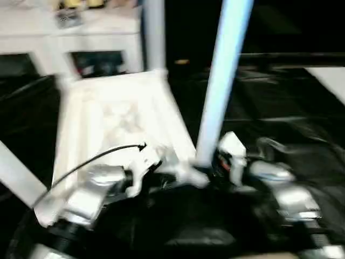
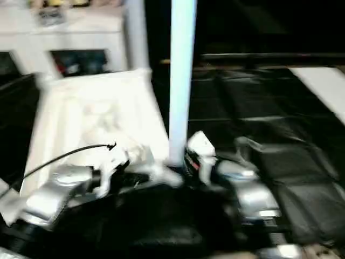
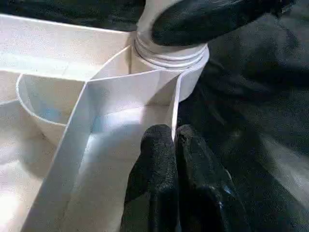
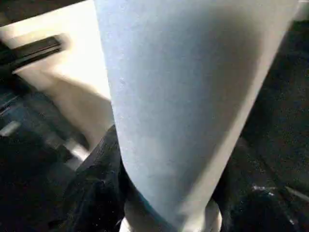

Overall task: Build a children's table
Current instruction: Rotate leg to tighten

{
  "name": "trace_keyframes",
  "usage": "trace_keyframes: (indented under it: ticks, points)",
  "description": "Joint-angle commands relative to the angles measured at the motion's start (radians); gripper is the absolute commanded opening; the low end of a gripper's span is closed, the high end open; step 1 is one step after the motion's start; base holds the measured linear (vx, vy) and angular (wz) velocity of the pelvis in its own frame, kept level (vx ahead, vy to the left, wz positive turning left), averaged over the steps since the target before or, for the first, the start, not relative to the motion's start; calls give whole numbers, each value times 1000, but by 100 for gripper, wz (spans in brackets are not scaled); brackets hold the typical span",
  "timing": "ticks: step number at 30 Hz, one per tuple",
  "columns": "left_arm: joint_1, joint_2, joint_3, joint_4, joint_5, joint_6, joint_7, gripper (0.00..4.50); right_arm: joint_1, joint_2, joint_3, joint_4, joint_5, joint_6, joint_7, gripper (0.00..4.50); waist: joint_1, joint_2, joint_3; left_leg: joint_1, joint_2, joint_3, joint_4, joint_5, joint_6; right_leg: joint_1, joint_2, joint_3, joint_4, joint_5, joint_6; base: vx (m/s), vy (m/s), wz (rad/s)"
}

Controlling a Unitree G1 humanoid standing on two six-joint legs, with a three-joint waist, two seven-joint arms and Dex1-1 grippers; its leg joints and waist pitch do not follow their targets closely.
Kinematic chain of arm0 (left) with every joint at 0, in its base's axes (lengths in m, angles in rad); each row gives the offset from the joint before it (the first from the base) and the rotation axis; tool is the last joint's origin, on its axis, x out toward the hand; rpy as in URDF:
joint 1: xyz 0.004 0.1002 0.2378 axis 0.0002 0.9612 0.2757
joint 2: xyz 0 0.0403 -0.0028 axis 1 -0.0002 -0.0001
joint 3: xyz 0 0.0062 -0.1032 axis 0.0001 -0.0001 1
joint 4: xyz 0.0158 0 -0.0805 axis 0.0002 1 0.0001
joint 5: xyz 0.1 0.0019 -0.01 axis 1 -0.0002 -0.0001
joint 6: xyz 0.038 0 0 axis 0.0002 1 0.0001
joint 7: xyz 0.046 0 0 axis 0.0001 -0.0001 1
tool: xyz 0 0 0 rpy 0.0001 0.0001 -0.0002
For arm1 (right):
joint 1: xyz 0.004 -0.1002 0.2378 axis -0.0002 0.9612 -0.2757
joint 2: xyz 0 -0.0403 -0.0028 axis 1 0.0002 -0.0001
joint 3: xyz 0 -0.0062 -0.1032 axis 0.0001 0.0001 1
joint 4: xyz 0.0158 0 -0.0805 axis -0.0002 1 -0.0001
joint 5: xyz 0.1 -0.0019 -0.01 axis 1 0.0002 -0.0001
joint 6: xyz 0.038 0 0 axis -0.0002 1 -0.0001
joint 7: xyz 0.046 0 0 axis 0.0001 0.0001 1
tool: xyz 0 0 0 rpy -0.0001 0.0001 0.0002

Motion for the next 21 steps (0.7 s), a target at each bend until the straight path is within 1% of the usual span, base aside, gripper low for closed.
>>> trace_keyframes:
  ticks: [1,2,3,4,6,7,8,9,10,11,12,13,15,16,17,18,19,20,21]
  points:
    - [2,-49,-7,-24,15,34,94,0,20,65,51,86,-28,88,-80,203,-7,-4,-29,-6,52,-44,-92,-387,-35,23,-88,36,-103,-595,-96,0,0,0]
    - [4,-67,-10,-29,24,45,120,0,11,96,39,99,-33,101,-134,203,-12,-3,-29,1,51,-46,-89,-403,-35,14,-86,36,-109,-609,-90,0,0,0]
    - [5,-75,-11,-32,29,49,134,0,6,111,33,107,-37,105,-164,203,-17,-3,-28,2,50,-45,-89,-412,-35,11,-85,36,-110,-612,-91,0,0,0]
    - [6,-88,-14,-35,39,53,156,0,-2,134,22,122,-45,110,-210,202,-22,0,-26,3,49,-48,-89,-434,-36,8,-85,33,-116,-630,-85,0,0,0]
    - [5,-106,-28,-42,52,58,178,0,-21,170,15,150,-59,115,-272,202,-28,3,-28,6,50,-51,-91,-456,-39,9,-84,28,-118,-620,-82,0,0,0]
    - [2,-113,-37,-43,55,58,179,0,-29,185,21,157,-66,115,-284,202,-30,4,-28,6,51,-53,-93,-467,-40,8,-83,26,-118,-609,-84,0,0,0]
    - [-2,-119,-50,-46,57,58,173,0,-38,200,36,163,-82,103,-285,202,-38,7,-26,3,51,-57,-97,-503,-43,11,-82,20,-118,-585,-88,0,0,0]
    - [-4,-119,-54,-46,55,56,166,0,-39,200,47,161,-89,92,-276,202,-40,6,-26,7,51,-57,-97,-519,-43,8,-81,19,-121,-586,-87,0,0,0]
    - [-7,-112,-63,-53,50,57,151,0,-36,199,52,148,-79,80,-250,202,-42,7,-25,10,51,-57,-97,-538,-44,6,-82,18,-122,-586,-85,0,0,0]
    - [-8,-102,-68,-57,44,53,132,0,-33,196,51,133,-65,82,-228,272,-41,7,-26,12,51,-56,-96,-541,-43,6,-83,18,-124,-584,-84,0,0,0]
    - [-8,-95,-70,-60,40,50,119,0,-31,193,49,122,-55,87,-214,272,-40,6,-27,12,52,-56,-97,-535,-39,6,-85,21,-122,-571,-88,0,0,0]
    - [-8,-87,-71,-63,36,47,106,0,-28,186,51,107,-46,96,-192,278,-38,7,-27,8,53,-55,-98,-524,-35,8,-85,24,-120,-552,-93,0,0,0]
    - [-7,-73,-72,-64,31,38,84,0,-23,170,56,90,-39,103,-161,307,-34,7,-30,7,55,-51,-99,-493,-32,9,-85,29,-113,-494,-115,0,0,0]
    - [-6,-40,-74,-66,20,17,32,0,-21,125,63,60,-32,104,-107,316,-31,6,-33,6,55,-48,-98,-465,-28,12,-83,31,-108,-440,-133,0,0,0]
    - [-5,-30,-74,-67,15,8,14,0,-21,111,64,53,-31,105,-93,320,-28,6,-35,4,56,-47,-97,-447,-23,15,-83,32,-104,-408,-142,0,0,0]
    - [-4,-21,-75,-68,12,5,1,0,-22,99,64,49,-32,104,-81,326,-25,7,-36,2,57,-41,-97,-408,-16,16,-82,36,-98,-346,-166,0,0,0]
    - [-4,-7,-75,-69,10,8,-15,0,-25,76,67,47,-37,99,-57,338,-22,5,-39,4,58,-36,-93,-380,-10,17,-81,37,-93,-302,-184,53,-21,6]
    - [-5,-2,-74,-68,10,5,-21,0,-26,68,68,45,-39,96,-44,351,-18,4,-39,4,59,-34,-93,-367,-6,18,-81,38,-91,-290,-192,53,-21,6]
    - [-5,-1,-74,-68,11,4,-24,0,-26,65,68,45,-40,95,-40,351,-12,4,-39,6,57,-28,-89,-343,0,16,-82,41,-90,-278,-204,58,-32,10]
